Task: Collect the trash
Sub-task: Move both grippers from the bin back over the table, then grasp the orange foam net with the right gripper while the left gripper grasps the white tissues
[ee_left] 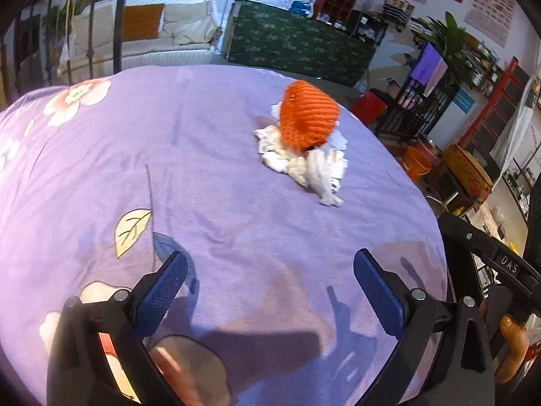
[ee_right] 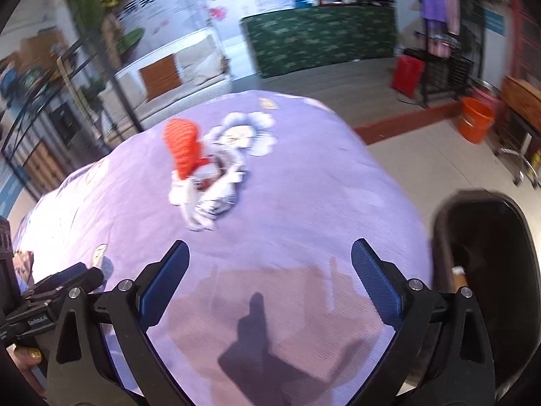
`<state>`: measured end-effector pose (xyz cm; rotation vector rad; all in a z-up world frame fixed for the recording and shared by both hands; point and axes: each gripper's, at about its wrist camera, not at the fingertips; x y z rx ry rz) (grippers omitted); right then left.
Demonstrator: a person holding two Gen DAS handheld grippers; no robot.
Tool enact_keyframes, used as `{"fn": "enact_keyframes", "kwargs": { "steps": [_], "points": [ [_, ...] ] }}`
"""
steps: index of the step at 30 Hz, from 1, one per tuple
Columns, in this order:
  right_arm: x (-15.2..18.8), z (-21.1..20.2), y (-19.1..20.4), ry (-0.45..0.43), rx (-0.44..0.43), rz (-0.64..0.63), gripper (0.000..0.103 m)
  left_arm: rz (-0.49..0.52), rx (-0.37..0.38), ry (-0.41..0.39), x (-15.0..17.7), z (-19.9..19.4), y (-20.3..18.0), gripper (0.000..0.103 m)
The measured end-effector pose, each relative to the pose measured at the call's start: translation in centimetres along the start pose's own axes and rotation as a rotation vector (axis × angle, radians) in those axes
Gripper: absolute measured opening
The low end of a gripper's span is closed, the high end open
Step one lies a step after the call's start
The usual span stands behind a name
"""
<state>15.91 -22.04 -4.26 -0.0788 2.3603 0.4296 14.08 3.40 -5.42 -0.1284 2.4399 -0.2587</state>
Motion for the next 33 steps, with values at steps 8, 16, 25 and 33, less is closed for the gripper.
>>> {"fn": "enact_keyframes", "kwargs": {
  "steps": [8, 16, 25, 33],
  "points": [
    [-3.7, 4.6, 3.8, 0.046, -0.073, -0.076, 0.095, -0.017, -0.003, 0.023, -0.2, 0.8, 1.3, 0.097],
    [-8.2, 9.8, 8.2, 0.051, -0.048, -0.179, 0.078, 0.016, -0.009, 0.038, -0.6, 1.3, 0.7, 0.097],
    [-10.3, 14.7, 8.1, 0.122, -0.105, -0.121, 0.016, 0.027, 0.003, 0.057, -0.9, 2.0, 0.5, 0.097],
    [-10.6, 10.1, 7.4, 0.020, -0.127, -0.118, 0.013, 0.050, 0.022, 0.060, -1.9, 3.1, -0.8, 0.096]
  ]
}}
Point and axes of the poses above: each gripper's, at about its wrist camera, not at the fingertips, and z roughly the way its jaws point, y to its left, x to its underside, and after that the axes turned 5 degrees about -x, right-handed
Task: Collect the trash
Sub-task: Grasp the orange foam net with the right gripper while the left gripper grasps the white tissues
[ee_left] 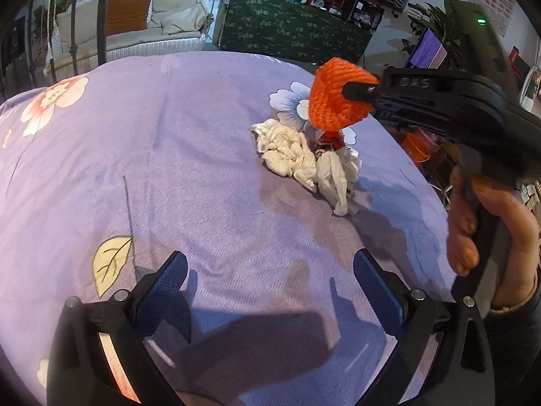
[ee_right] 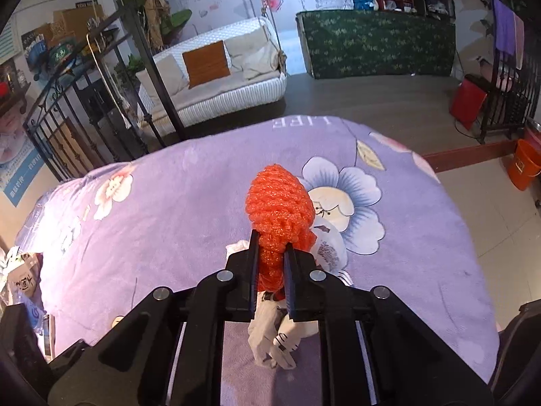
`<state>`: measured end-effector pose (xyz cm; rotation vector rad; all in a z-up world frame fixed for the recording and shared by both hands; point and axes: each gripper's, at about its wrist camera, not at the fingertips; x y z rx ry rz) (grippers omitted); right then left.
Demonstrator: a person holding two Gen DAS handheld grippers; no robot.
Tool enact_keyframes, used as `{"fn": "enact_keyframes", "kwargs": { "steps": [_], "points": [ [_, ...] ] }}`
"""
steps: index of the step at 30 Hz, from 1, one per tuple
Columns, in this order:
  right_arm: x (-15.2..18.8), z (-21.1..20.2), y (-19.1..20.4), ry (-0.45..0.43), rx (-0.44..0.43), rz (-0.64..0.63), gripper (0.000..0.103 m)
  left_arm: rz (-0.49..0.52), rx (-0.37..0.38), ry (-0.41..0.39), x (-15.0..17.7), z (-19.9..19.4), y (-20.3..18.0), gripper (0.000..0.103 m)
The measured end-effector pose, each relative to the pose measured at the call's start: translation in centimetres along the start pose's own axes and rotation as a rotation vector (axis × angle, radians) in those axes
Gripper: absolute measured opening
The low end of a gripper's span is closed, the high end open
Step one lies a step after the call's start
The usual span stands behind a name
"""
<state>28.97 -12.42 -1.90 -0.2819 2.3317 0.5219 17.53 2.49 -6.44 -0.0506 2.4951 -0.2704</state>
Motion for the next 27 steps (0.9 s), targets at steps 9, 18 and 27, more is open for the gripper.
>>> {"fn": "enact_keyframes", "kwargs": {
  "steps": [9, 18, 27],
  "points": [
    [1.2, -5.1, -0.7, -0.065, 0.033, -0.008, 0.013, 0.032, 0.051, 0.017, -2.7, 2.3, -2.5, 0.080],
    [3.5, -8.5, -2.5, -0.094, 0.099, -0.005, 0.013, 0.133, 0.025, 0.001, -7.1, 5.9, -6.1, 0.064],
    [5.7, -10.3, -5.6, -0.092, 0.123, 0.075, 0.013, 0.109, 0.006, 0.047, -7.2, 7.6, -6.4, 0.016]
  ]
}}
Point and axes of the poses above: each gripper's, at about its wrist camera, not at the fingertips, and z roughly the way its jaws point, y to its left, x to its underside, and after that the axes turned 5 degrees about -x, right-handed
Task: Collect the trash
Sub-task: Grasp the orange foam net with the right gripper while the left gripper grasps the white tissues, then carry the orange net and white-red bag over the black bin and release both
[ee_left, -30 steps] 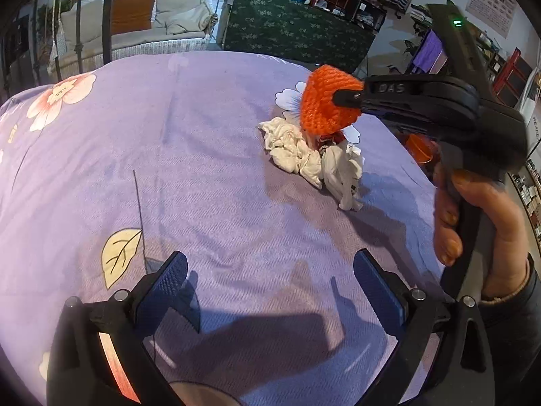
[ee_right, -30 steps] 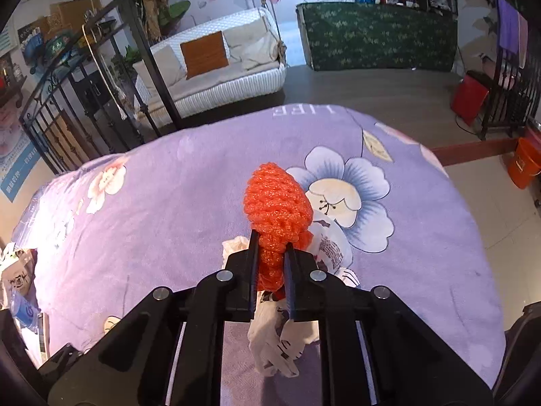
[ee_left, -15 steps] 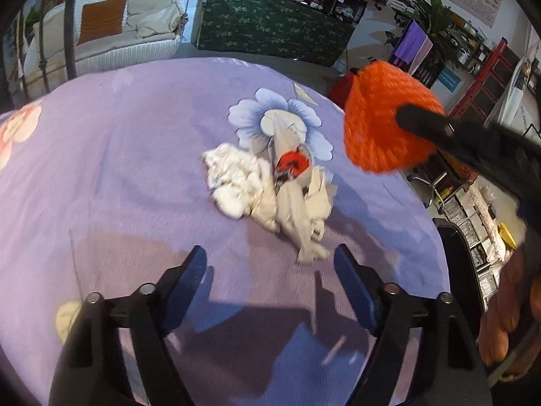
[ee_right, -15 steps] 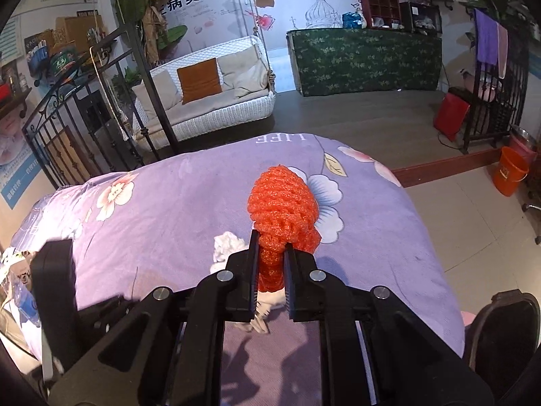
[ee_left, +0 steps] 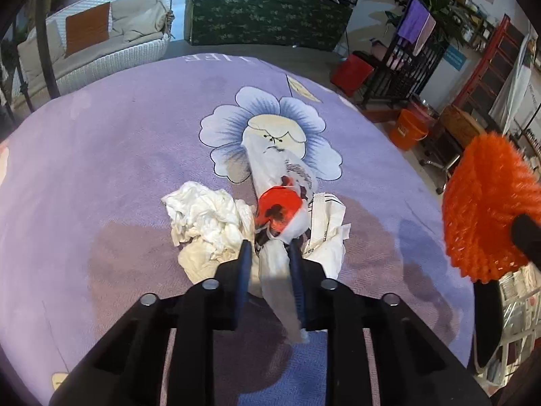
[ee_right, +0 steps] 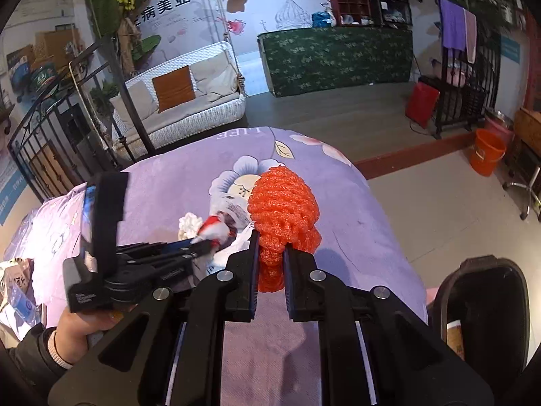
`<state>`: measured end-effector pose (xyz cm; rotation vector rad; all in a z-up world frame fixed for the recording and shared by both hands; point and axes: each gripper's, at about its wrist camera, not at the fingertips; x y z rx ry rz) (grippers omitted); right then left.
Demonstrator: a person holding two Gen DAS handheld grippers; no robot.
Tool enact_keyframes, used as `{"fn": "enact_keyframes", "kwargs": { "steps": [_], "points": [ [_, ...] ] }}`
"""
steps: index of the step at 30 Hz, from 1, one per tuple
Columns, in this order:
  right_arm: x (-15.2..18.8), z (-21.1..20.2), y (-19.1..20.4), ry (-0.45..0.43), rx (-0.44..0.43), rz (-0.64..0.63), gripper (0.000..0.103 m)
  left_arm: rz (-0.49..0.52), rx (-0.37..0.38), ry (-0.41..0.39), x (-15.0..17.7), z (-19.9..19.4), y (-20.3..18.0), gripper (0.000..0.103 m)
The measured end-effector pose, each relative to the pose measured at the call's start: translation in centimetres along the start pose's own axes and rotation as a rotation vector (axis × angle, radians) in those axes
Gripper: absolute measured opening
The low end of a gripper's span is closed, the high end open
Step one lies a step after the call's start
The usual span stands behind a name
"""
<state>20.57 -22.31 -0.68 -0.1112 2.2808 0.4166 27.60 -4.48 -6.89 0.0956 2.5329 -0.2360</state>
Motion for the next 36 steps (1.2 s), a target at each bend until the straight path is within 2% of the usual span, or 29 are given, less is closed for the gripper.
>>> {"fn": "enact_keyframes", "kwargs": {
  "steps": [9, 13, 16, 24, 31, 36],
  "points": [
    [1.7, -1.4, -1.1, -0.016, -0.014, 0.049, 0.013, -0.073, 0.069, -0.095, 2.0, -5.0, 0.9, 0.012],
    [2.5, -2.7, -1.3, -0.030, -0.013, 0.056, 0.013, -0.072, 0.093, -0.147, 3.0, -7.6, 0.1, 0.012],
    [3.2, -3.9, -1.7, -0.040, -0.004, 0.066, 0.013, -0.076, 0.140, -0.171, 3.6, -9.3, -0.9, 0.012],
    [5.9, -8.9, -4.6, -0.077, 0.065, 0.117, 0.013, 0.017, 0.245, -0.191, 5.7, -11.5, -6.5, 0.012],
    [8.7, -12.8, -9.2, -0.090, 0.181, 0.204, 0.013, 0.119, 0.337, -0.167, 7.5, -11.3, -12.2, 0.012],
    [10.8, -14.1, -12.9, -0.078, 0.264, 0.288, 0.013, 0.184, 0.388, -0.144, 8.2, -10.8, -15.4, 0.012]
  ]
}}
Point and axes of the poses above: each gripper's, at about its wrist camera, not at the fingertips, and z roughly the way its jaws point, y to its left, x to its underside, and after that the axes turned 5 degrees about -x, right-handed
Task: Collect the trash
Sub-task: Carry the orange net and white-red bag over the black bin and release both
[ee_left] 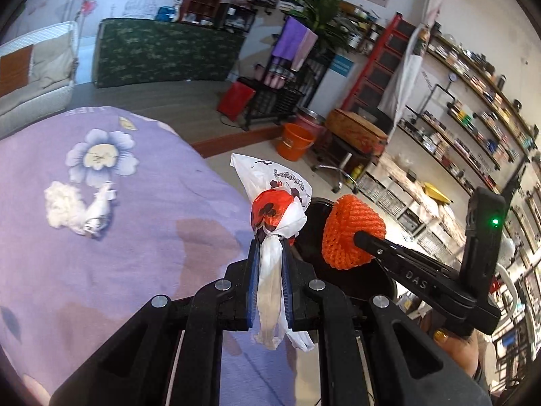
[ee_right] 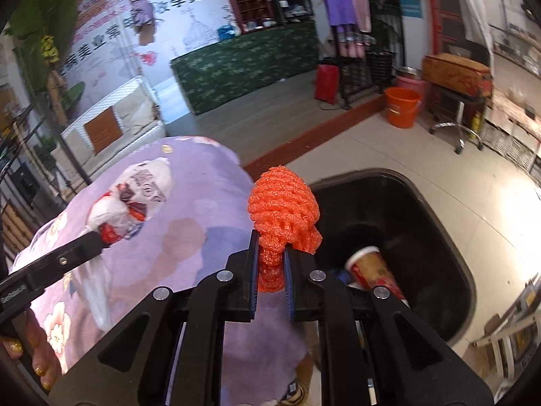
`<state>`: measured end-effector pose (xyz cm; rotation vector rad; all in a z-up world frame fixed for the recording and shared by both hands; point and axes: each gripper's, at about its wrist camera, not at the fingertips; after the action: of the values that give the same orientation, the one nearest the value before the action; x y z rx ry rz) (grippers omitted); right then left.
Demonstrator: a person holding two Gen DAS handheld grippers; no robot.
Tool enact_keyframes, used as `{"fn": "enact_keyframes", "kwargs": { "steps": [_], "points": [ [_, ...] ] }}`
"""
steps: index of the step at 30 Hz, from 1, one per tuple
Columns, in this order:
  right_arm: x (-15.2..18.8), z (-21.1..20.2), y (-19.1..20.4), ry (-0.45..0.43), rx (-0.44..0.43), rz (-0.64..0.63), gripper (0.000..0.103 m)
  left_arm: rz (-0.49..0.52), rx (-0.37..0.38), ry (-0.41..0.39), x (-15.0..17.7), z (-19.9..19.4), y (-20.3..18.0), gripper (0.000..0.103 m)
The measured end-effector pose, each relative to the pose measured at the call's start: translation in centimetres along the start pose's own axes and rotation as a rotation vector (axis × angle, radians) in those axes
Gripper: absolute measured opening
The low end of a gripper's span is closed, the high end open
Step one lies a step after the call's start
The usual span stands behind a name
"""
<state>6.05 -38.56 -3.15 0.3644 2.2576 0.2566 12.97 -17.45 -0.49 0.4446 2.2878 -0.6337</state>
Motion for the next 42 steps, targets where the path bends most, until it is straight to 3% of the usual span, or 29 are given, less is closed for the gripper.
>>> {"fn": "enact_keyframes", "kwargs": {
  "steps": [5, 12, 14, 16, 28, 42],
  "points": [
    [0.8, 1.5, -4.1, 0.057, 0.122, 0.077, 0.013, 0.049, 0.045, 0.035, 0.6, 1.6, -2.5, 0.012],
    [3.0, 5.1, -8.0, 0.182, 0.170, 0.170, 0.016, 0.104, 0.080, 0.105, 1.4, 4.0, -4.9, 0.012],
    [3.8, 6.0, -8.8, 0.211, 0.180, 0.190, 0.034, 0.112, 0.083, 0.125, 1.6, 4.7, -5.2, 0.012],
    [4.3, 6.3, -9.4, 0.210, 0.200, 0.201, 0.066, 0.118, 0.084, 0.142, 1.6, 5.2, -5.4, 0.012],
    [3.4, 4.0, -9.8, 0.131, 0.262, 0.193, 0.080, 0.181, 0.086, 0.223, 2.3, 8.5, -7.1, 0.012],
    [2.3, -0.9, -13.7, 0.023, 0.340, 0.291, 0.082, 0.257, 0.124, 0.299, 2.4, 11.8, -10.7, 0.012]
  ]
}}
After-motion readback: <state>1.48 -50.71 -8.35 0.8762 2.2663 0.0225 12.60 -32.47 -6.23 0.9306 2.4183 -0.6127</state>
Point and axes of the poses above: each gripper's, at about its wrist camera, not at the fingertips, and z roughly the way its jaws point, y to its left, x to its underside, and after that the axes turned 5 degrees about -x, right-handed
